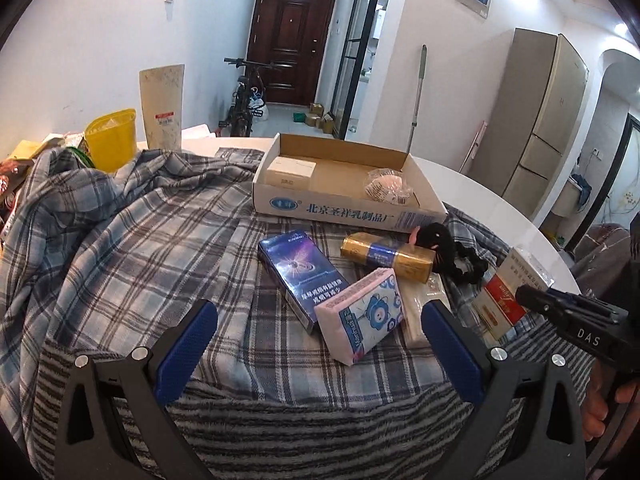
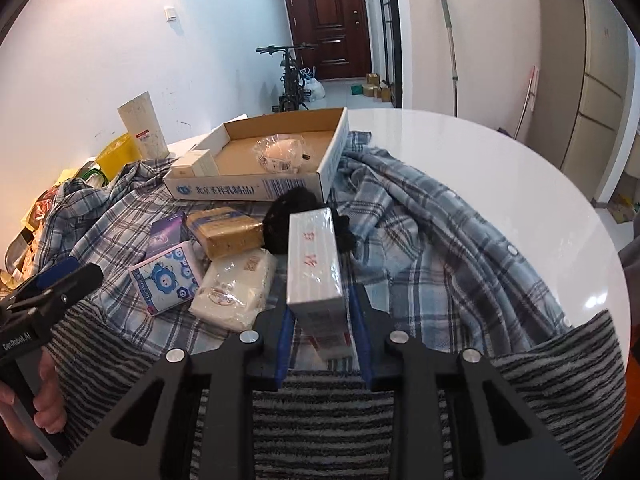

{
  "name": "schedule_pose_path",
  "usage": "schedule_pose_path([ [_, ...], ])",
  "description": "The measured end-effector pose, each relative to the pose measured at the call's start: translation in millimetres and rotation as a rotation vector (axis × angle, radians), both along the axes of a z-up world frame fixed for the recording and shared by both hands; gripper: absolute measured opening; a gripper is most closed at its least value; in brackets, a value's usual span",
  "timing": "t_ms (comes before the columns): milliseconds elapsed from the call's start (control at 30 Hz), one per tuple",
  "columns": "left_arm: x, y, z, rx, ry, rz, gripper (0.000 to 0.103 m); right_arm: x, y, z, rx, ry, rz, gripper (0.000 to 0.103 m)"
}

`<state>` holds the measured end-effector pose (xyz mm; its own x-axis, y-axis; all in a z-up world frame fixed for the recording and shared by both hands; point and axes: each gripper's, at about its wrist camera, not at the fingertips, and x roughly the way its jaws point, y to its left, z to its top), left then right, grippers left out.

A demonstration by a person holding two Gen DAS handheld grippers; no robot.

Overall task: Organize objects
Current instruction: 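Grasp the pink wrapped bar with the left gripper while the right gripper holds the pack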

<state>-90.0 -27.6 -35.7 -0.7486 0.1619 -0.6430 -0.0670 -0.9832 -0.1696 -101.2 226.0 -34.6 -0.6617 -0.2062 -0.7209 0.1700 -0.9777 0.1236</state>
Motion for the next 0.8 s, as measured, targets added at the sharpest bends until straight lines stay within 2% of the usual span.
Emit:
schedule_pose_path([
  [167,-6,5,4,-0.025,0.002,-0.026,0.103,-5,1,-2,-0.003,-0.002,0.0,0.026],
  [333,-18,7,1,-0.037,-0.031,-0.065,0.103,-3,-5,2,0.07,0.06,-0.015,0.021],
  [500,-36,1,-15,0.121,-0.117,-0.154,0.103,1,0,16,0.043,0.111,-0.01,0.021],
  [533,-39,0,-19,0.139,-0.133,-0.148,0.101,1,0,18,0.047,0.116,-0.008,0.021],
  [600,-46,-4,-29,0.171,-0.181,-0.136,0.089,1,0,19,0.055,0.119,-0.001,0.021],
  [633,-49,-5,-32,0.179,-0.201,-0.134,0.088,1,0,19,0.055,0.114,0.002,0.021],
  [733,-52,0,-40,0.174,-0.242,-0.136,0.079,0,2,15,0.039,0.1,0.007,0.021],
  [800,-52,4,-40,0.159,-0.238,-0.145,0.076,-2,3,13,0.034,0.094,0.005,0.021],
])
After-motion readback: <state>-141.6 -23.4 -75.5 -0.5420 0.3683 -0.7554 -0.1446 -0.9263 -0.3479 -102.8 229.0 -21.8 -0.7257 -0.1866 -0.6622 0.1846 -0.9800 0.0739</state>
